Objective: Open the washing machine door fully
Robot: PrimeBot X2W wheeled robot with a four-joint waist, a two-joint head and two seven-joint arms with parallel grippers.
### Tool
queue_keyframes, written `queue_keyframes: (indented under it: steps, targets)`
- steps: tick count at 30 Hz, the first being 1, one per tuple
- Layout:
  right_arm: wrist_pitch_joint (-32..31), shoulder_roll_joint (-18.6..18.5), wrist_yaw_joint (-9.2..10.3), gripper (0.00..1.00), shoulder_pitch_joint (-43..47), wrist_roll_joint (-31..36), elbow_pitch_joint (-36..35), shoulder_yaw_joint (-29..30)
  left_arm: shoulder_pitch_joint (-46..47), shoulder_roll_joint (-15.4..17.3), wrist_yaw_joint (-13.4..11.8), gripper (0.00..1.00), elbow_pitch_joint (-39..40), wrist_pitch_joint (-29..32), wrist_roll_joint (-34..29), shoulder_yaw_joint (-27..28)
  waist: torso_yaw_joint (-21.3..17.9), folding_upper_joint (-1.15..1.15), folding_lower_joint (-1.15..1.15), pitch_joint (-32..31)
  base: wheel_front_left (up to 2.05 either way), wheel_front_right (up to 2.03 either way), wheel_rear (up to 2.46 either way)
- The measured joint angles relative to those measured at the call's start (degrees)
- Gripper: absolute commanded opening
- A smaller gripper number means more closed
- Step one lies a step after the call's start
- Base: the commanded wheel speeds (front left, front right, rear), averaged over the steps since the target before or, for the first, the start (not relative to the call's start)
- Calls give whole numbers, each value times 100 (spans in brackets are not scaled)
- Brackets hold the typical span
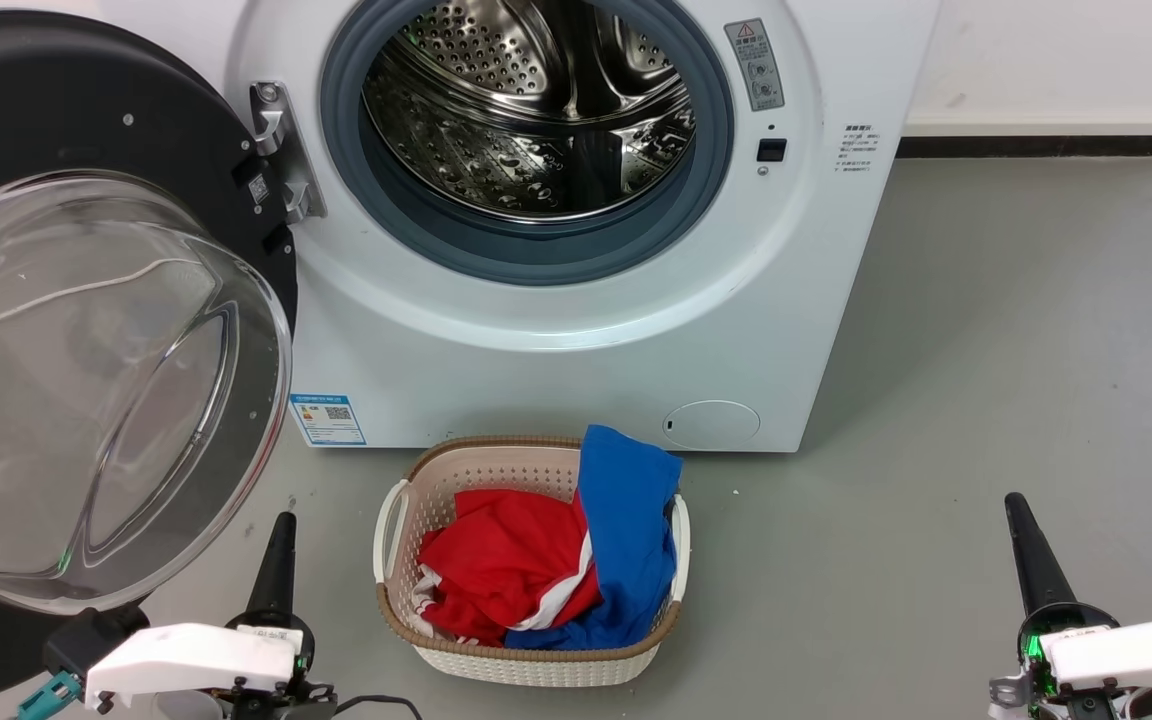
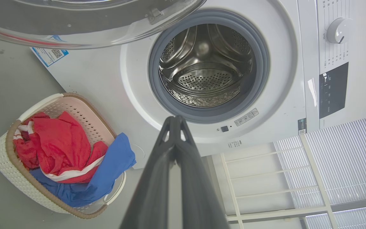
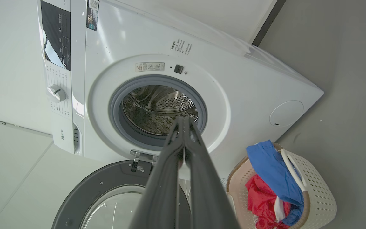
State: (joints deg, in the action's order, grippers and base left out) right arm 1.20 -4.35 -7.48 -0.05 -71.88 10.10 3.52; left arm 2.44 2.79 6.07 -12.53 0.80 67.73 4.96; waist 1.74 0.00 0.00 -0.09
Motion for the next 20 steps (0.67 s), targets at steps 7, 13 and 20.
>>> queue_keyframes:
  steps: [7,13,20]
  targets:
    - [-119,-1,-1,0,-98,-412,74,16,55,0,33,0,-30,107,464,32,-28,0,0,4,0,0,0]
    - [-183,0,0,0,-176,-701,123,29,112,1,49,0,-49,167,784,53,-48,0,0,8,0,0,0]
    - [-278,0,0,0,-252,-1015,178,46,152,1,57,0,-71,266,1138,76,-72,0,0,11,0,0,0]
